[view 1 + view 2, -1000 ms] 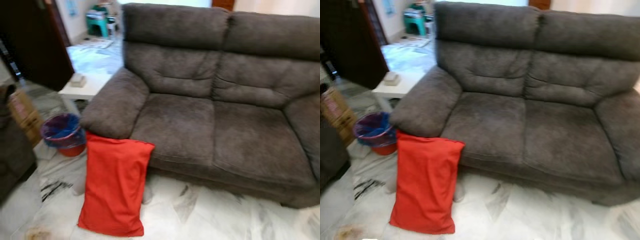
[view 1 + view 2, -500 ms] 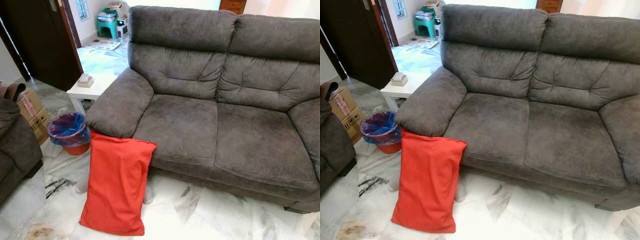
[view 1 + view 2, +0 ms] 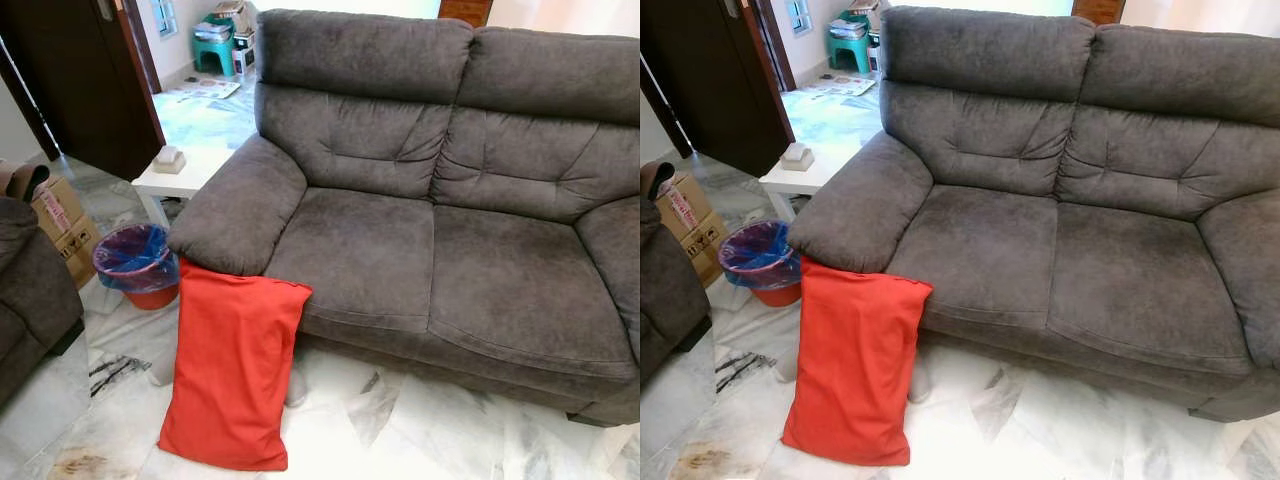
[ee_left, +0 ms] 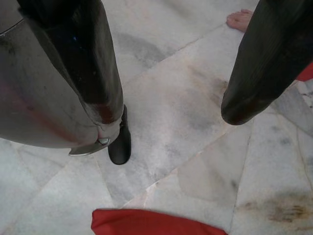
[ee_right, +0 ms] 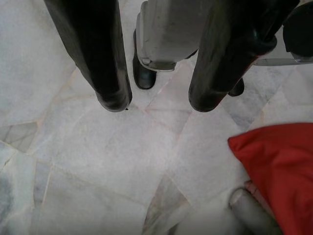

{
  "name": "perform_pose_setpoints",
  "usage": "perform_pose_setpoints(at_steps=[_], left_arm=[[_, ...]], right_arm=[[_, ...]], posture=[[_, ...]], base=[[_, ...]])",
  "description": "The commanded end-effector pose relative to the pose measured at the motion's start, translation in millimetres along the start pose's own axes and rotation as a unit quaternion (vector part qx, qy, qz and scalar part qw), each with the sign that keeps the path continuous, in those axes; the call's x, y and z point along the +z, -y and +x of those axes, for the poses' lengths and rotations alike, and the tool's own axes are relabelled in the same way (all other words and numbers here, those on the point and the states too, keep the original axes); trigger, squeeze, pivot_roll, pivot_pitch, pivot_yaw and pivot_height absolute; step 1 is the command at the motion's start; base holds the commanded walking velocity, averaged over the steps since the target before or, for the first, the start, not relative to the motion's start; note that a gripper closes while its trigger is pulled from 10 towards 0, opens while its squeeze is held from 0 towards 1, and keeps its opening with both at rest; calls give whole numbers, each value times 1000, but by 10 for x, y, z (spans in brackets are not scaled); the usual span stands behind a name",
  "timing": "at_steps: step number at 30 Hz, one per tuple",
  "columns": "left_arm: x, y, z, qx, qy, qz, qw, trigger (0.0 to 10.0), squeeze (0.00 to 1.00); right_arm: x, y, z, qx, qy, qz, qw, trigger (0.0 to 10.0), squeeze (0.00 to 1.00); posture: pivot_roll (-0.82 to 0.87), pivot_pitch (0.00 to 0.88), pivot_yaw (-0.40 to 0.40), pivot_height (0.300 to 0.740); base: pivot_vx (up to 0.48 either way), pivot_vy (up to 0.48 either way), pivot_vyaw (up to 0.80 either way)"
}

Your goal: Move the pillow to the sofa from floor

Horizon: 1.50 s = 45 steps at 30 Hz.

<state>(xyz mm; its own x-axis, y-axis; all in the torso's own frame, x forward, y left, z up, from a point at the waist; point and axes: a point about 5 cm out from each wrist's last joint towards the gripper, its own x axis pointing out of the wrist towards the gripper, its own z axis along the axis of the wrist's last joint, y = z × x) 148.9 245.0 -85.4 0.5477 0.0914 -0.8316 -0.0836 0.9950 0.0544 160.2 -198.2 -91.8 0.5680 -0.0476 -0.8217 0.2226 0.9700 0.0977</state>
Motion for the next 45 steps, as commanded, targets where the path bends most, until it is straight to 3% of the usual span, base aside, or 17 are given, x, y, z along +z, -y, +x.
perform_pose_setpoints(at_steps=[1, 37, 45], left_arm=[[-59, -27, -15, 3, -12, 3, 1000, 10000, 0], [-46, 33, -3, -9, -10, 3, 1000, 10000, 0], [-29, 31, -1, -8, -4, 3, 1000, 10000, 0]], right_arm=[[-7, 3, -2, -2, 0, 4, 1000, 10000, 0], [29, -19, 8, 2, 3, -2, 1000, 10000, 0], [66, -9, 13, -1, 9, 0, 1000, 10000, 0]], posture=[[74, 58, 6, 740], [67, 59, -3, 740], [60, 102, -4, 740]], base=[[0, 0, 0], [276, 0, 0], [0, 0, 0]])
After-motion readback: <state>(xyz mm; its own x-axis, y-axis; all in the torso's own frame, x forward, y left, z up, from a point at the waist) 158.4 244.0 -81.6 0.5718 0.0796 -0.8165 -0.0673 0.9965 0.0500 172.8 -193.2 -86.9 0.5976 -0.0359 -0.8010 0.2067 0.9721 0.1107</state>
